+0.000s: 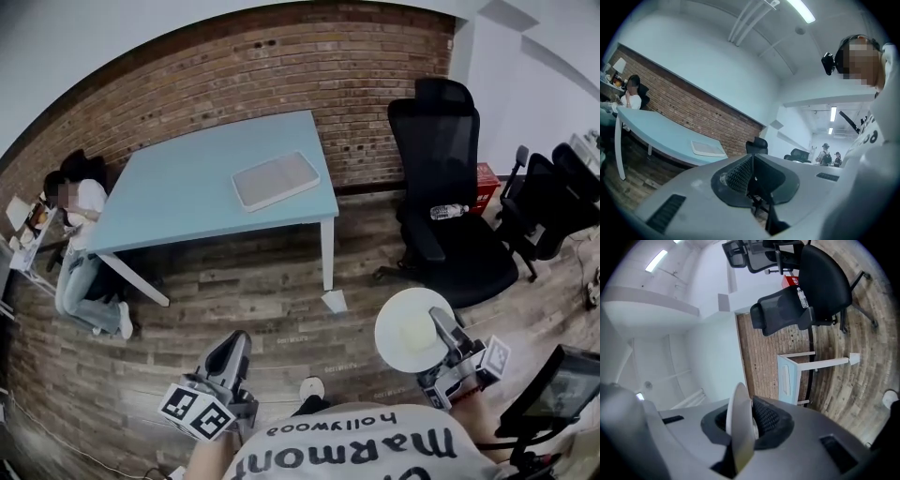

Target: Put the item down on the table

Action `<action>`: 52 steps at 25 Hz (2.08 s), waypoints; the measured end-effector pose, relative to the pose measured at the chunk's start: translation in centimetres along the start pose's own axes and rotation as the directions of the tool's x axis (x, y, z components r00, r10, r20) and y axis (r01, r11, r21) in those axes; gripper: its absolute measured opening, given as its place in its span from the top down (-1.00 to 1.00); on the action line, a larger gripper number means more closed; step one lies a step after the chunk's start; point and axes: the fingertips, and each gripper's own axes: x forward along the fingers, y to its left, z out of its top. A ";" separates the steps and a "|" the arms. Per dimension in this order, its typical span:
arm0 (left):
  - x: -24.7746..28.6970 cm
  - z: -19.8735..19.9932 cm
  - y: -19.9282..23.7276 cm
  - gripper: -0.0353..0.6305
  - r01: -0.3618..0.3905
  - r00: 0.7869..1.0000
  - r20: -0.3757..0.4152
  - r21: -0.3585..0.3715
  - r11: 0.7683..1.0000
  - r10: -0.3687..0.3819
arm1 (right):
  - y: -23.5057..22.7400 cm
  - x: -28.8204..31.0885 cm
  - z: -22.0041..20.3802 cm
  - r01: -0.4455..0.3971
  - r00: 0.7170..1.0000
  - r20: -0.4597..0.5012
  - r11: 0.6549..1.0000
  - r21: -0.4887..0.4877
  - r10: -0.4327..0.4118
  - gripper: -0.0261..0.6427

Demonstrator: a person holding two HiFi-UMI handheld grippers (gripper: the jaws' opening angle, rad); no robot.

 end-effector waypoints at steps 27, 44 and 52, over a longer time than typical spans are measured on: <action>13.6 5.3 16.9 0.84 0.054 0.996 -0.073 -0.045 0.998 -0.057 | -6.6 22.5 -0.4 0.067 0.998 0.006 0.998 -0.013 -0.067 0.78; 24.7 4.2 20.0 0.84 0.066 0.988 -0.138 -0.037 0.997 -0.071 | -12.8 34.8 3.9 0.091 0.987 -0.141 0.993 0.080 -0.079 0.78; 30.0 5.2 21.8 0.84 0.035 0.989 -0.140 -0.057 0.998 -0.043 | -13.6 41.1 7.5 0.089 0.979 -0.192 0.993 0.083 -0.071 0.78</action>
